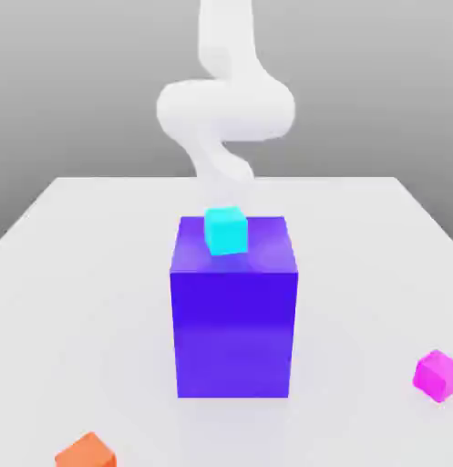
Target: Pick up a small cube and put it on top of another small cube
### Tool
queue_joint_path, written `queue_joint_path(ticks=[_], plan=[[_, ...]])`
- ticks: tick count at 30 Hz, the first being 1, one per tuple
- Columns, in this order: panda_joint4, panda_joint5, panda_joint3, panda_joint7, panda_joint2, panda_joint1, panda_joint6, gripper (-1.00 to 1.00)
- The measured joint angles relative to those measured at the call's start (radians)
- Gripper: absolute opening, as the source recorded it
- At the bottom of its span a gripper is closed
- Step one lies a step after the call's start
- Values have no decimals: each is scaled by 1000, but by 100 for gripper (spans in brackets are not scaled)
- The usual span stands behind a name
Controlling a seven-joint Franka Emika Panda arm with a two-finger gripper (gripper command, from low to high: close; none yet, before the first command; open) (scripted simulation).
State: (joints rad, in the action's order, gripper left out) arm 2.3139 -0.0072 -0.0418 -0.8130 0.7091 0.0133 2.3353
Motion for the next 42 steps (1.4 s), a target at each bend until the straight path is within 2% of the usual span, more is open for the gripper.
queue_joint_path(ticks=[10, 19, 26, 31, 32, 38, 42], plan=[[56, -57, -178, -73, -365, 60, 143, 0], [105, -164, -304, -178, -695, 165, 267, 0], [143, -238, -337, -253, -952, 277, 362, 0], [112, -349, -233, -339, -1133, 382, 484, 0], [106, -364, -212, -351, -1160, 400, 504, -100], [103, -375, -202, -359, -1173, 408, 515, -100], [128, -301, -272, -304, -1074, 354, 441, -100]])
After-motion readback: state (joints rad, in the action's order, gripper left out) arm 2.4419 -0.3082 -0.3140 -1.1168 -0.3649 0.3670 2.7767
